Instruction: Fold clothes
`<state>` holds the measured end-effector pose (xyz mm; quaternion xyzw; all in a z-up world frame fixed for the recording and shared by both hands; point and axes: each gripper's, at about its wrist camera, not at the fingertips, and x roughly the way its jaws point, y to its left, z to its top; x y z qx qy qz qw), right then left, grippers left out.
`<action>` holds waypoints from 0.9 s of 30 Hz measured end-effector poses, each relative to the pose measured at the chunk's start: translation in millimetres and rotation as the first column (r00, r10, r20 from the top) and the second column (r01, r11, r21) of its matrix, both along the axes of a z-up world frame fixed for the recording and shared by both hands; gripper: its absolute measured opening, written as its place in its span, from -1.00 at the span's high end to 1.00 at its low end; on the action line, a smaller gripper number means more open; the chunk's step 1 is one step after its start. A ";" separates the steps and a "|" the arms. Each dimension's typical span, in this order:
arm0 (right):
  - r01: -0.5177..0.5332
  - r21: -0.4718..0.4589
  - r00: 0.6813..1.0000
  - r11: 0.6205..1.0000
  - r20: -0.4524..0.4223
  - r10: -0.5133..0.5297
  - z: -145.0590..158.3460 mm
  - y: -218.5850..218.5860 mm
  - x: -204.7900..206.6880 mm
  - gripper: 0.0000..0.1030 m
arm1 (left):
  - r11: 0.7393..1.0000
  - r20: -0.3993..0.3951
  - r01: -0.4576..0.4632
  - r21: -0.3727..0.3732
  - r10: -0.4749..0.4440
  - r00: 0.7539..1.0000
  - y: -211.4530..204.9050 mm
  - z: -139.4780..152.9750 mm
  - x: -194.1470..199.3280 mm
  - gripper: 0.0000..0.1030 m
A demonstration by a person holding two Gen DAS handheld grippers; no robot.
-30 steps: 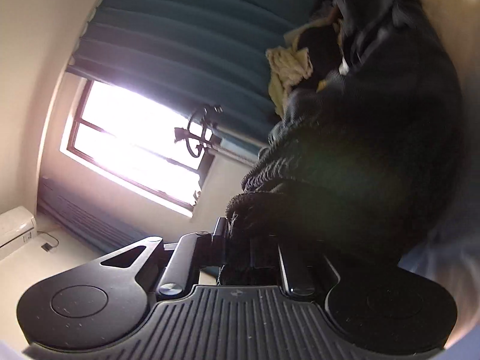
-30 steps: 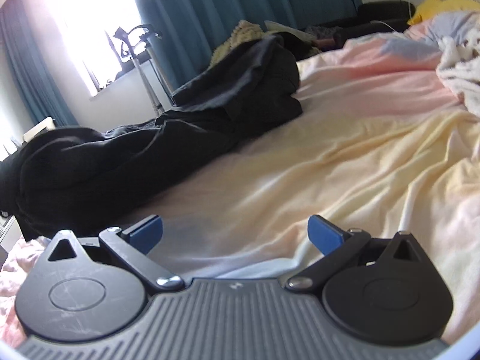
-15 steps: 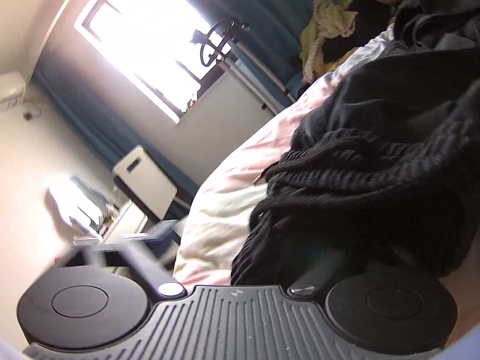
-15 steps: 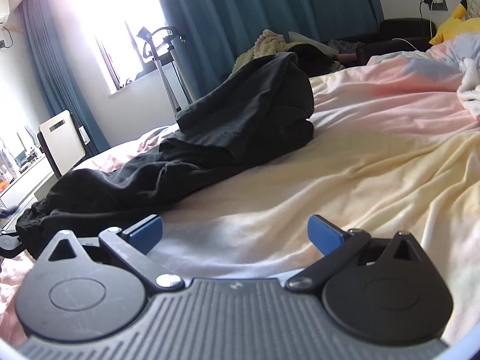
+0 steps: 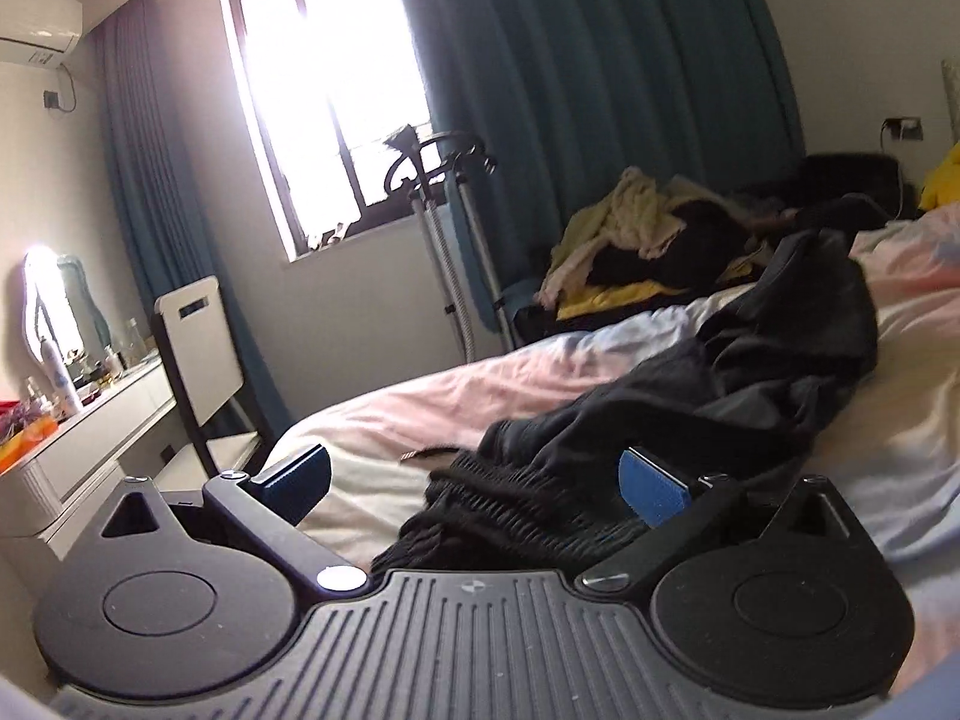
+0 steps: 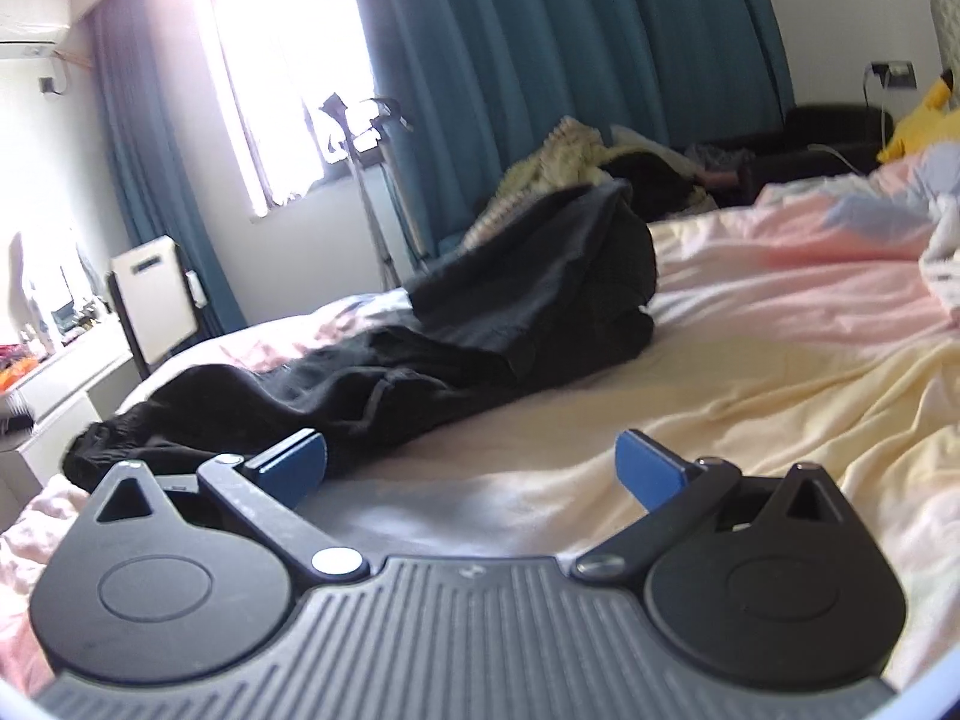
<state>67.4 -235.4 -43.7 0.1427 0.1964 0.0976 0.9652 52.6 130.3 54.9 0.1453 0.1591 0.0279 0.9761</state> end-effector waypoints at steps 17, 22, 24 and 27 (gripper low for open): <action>0.058 -0.262 0.994 0.963 0.106 -0.031 3.7 21.2 -30.9 -0.99 | 0.927 -0.024 0.082 -0.366 -0.097 0.995 -102.2 -46.7 4.5 -1.00; 0.066 -0.308 0.996 0.949 0.084 -0.042 5.4 38.1 11.5 -0.99 | 0.912 0.057 0.106 -0.397 -0.091 0.994 -75.9 -42.8 -5.6 -1.00; 0.044 -0.334 0.998 0.941 0.057 -0.027 4.8 43.0 35.7 -0.99 | 0.909 0.098 0.133 -0.395 -0.102 0.990 -70.4 -39.5 -10.2 -1.00; -0.001 -0.398 1.000 0.918 0.017 0.008 5.6 54.7 81.1 -0.83 | 0.887 0.072 0.158 -0.435 -0.140 0.987 -58.5 -48.4 -4.0 -1.00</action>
